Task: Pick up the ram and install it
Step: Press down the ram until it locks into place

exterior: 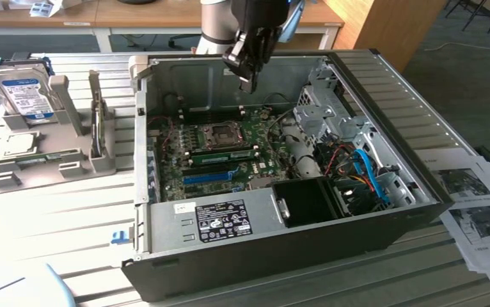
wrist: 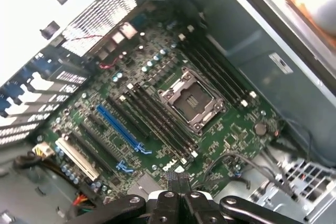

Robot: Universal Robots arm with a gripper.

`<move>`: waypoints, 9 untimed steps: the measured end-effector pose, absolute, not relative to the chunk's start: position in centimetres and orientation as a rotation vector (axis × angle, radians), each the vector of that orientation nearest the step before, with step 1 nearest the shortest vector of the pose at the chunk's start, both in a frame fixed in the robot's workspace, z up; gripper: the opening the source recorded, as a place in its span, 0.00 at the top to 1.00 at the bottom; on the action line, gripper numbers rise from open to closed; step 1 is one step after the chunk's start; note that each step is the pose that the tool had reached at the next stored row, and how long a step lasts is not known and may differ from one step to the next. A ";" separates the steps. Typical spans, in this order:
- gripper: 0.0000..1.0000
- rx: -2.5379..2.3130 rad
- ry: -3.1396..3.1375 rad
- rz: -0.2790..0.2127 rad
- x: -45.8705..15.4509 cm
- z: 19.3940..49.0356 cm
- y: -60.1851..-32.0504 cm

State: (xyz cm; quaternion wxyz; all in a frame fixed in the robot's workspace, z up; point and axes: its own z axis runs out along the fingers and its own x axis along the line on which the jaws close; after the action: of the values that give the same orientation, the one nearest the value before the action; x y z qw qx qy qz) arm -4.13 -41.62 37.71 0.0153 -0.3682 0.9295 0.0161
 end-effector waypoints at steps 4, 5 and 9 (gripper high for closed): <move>0.90 -1.038 2.931 0.048 -4.1 37.7 -41.6; 0.90 -1.011 2.939 0.048 -4.1 37.7 -41.6; 0.90 -0.902 2.973 0.045 -4.1 37.7 -41.6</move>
State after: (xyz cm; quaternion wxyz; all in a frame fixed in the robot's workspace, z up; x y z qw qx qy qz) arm -4.13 -41.62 37.65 0.0170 -0.2903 0.9567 0.0146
